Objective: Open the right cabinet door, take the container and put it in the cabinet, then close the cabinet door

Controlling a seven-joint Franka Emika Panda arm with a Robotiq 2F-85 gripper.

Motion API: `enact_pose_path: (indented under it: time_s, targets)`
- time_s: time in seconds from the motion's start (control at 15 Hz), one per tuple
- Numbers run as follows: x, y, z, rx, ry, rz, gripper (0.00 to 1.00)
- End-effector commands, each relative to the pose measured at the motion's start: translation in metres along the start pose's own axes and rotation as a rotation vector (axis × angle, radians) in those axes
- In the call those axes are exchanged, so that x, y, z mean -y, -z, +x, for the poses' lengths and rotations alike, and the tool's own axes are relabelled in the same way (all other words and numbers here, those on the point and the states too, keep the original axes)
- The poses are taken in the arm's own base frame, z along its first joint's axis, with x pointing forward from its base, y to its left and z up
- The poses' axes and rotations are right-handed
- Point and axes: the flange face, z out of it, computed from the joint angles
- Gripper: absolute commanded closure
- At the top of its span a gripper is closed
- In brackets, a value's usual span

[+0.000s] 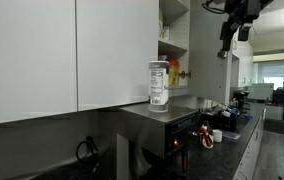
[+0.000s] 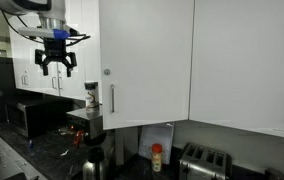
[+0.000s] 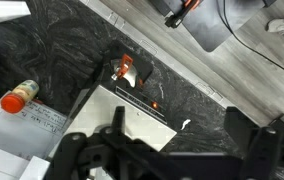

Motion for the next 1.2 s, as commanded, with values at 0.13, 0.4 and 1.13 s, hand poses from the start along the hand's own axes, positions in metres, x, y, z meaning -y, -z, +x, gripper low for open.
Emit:
enact_pose_path:
  time_s: [0.13,0.4,1.13]
  targets:
    - [-0.026,-0.049,0.066,0.022,-0.023,-0.005,0.0]
    - [-0.04,-0.075,0.098,-0.031,-0.074,-0.049,0.0]
    - [-0.05,-0.108,0.13,-0.167,-0.101,-0.1,0.0]
